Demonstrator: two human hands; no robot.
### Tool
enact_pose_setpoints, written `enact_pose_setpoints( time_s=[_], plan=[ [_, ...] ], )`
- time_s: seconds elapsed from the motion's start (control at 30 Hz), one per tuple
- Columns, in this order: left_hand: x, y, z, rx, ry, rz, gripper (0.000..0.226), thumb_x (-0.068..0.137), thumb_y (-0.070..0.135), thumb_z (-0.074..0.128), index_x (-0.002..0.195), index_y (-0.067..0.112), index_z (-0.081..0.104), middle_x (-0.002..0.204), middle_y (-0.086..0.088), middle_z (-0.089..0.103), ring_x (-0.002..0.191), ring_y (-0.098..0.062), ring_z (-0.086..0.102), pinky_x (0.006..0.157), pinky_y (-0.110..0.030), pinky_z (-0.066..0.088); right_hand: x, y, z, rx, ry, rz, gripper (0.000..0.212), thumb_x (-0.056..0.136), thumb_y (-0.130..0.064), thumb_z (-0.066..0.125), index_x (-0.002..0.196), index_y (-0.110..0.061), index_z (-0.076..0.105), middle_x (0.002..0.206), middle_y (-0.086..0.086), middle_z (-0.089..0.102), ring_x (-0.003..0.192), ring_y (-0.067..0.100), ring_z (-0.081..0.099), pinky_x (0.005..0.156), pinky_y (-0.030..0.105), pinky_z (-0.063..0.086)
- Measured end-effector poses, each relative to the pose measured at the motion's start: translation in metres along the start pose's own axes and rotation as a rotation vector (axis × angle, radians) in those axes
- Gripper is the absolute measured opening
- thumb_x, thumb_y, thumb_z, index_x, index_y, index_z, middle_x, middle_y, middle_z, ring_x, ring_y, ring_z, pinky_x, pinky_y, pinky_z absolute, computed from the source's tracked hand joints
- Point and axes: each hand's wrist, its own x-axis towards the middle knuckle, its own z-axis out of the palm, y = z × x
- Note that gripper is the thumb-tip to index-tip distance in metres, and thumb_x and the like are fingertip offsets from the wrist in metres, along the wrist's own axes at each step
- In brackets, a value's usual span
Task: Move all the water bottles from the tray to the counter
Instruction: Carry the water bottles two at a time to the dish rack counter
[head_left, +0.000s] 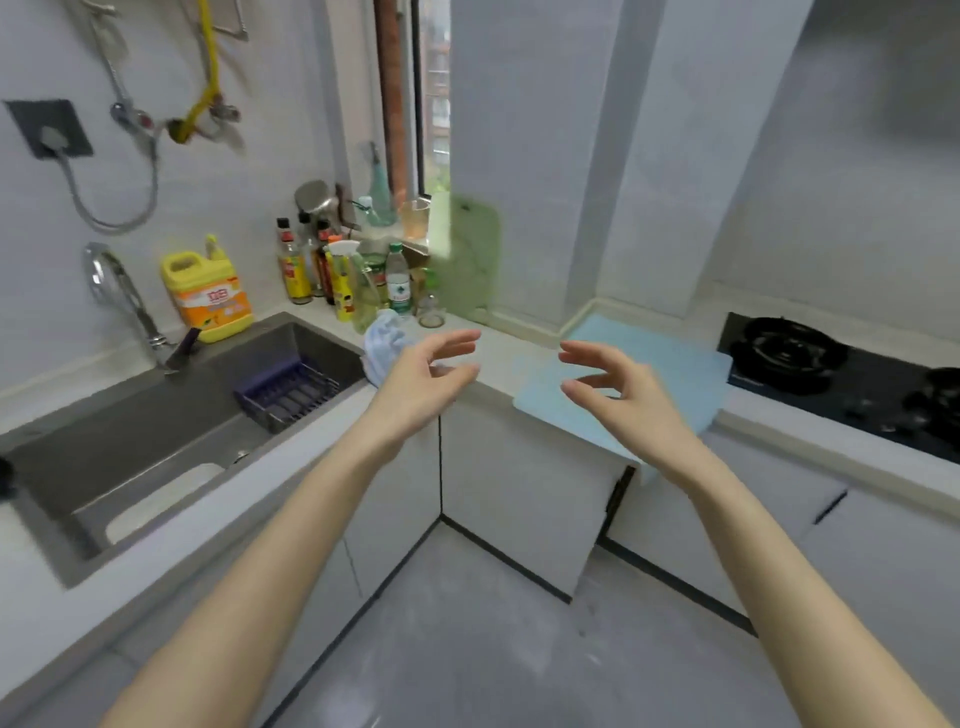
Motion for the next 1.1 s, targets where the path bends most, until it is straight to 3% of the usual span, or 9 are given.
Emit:
enact_pose_setpoints(
  time_s=[0.13, 0.23, 0.37, 0.47, 0.7, 0.93, 1.1],
  plan=[
    [0.037, 0.032, 0.105, -0.049, -0.138, 0.053, 0.03, 0.093, 0.017, 0.058, 0.118, 0.033, 0.056, 0.126, 0.006, 0.061, 0.104, -0.012, 0.061, 0.091, -0.036, 0.053, -0.023, 0.049, -0.095, -0.025, 0.114, 0.082, 0.04, 0.09, -0.022, 0.061, 0.129, -0.028, 0.055, 0.124, -0.014, 0.061, 0.103, 0.004, 0.061, 0.079, 0.011, 0.045],
    [0.06, 0.056, 0.175, -0.077, -0.232, 0.089, 0.03, 0.092, 0.016, 0.058, 0.116, 0.034, 0.057, 0.123, 0.007, 0.062, 0.105, -0.011, 0.062, 0.089, -0.034, 0.054, -0.041, 0.076, -0.156, -0.043, 0.215, 0.129, 0.04, 0.09, -0.02, 0.061, 0.129, -0.028, 0.055, 0.124, -0.013, 0.061, 0.101, 0.003, 0.061, 0.079, 0.009, 0.046],
    [0.083, 0.089, 0.267, -0.094, -0.377, 0.146, 0.033, 0.093, 0.017, 0.057, 0.124, 0.03, 0.057, 0.122, 0.009, 0.062, 0.107, -0.009, 0.061, 0.089, -0.032, 0.054, -0.069, 0.108, -0.232, -0.081, 0.362, 0.198, 0.04, 0.09, -0.017, 0.061, 0.128, -0.028, 0.055, 0.12, -0.016, 0.061, 0.099, 0.0, 0.061, 0.077, 0.003, 0.044],
    [0.098, 0.113, 0.336, -0.116, -0.488, 0.19, 0.034, 0.093, 0.017, 0.056, 0.125, 0.028, 0.056, 0.12, 0.009, 0.062, 0.103, -0.006, 0.061, 0.088, -0.029, 0.054, -0.089, 0.131, -0.285, -0.112, 0.47, 0.259, 0.039, 0.09, -0.018, 0.061, 0.127, -0.029, 0.056, 0.12, -0.019, 0.061, 0.092, -0.007, 0.06, 0.08, 0.009, 0.044],
    [0.139, 0.157, 0.484, -0.181, -0.688, 0.223, 0.034, 0.093, 0.011, 0.056, 0.124, 0.025, 0.058, 0.119, 0.004, 0.063, 0.109, -0.011, 0.06, 0.087, -0.03, 0.054, -0.108, 0.191, -0.391, -0.153, 0.651, 0.363, 0.039, 0.091, -0.02, 0.061, 0.128, -0.028, 0.055, 0.125, -0.017, 0.059, 0.1, -0.001, 0.062, 0.083, 0.014, 0.045],
    [0.193, 0.204, 0.631, -0.221, -0.842, 0.279, 0.033, 0.093, 0.013, 0.056, 0.124, 0.026, 0.058, 0.121, 0.005, 0.063, 0.11, -0.012, 0.06, 0.091, -0.033, 0.054, -0.105, 0.256, -0.499, -0.214, 0.777, 0.448, 0.04, 0.09, -0.018, 0.061, 0.129, -0.025, 0.055, 0.124, -0.015, 0.059, 0.085, -0.015, 0.06, 0.071, -0.002, 0.042],
    [0.221, 0.245, 0.727, -0.231, -0.932, 0.305, 0.033, 0.094, 0.013, 0.056, 0.123, 0.026, 0.058, 0.123, 0.004, 0.063, 0.112, -0.012, 0.059, 0.091, -0.031, 0.053, -0.109, 0.29, -0.577, -0.251, 0.863, 0.498, 0.038, 0.09, -0.02, 0.061, 0.126, -0.029, 0.054, 0.124, -0.017, 0.058, 0.097, -0.002, 0.061, 0.081, 0.012, 0.044]
  ],
)
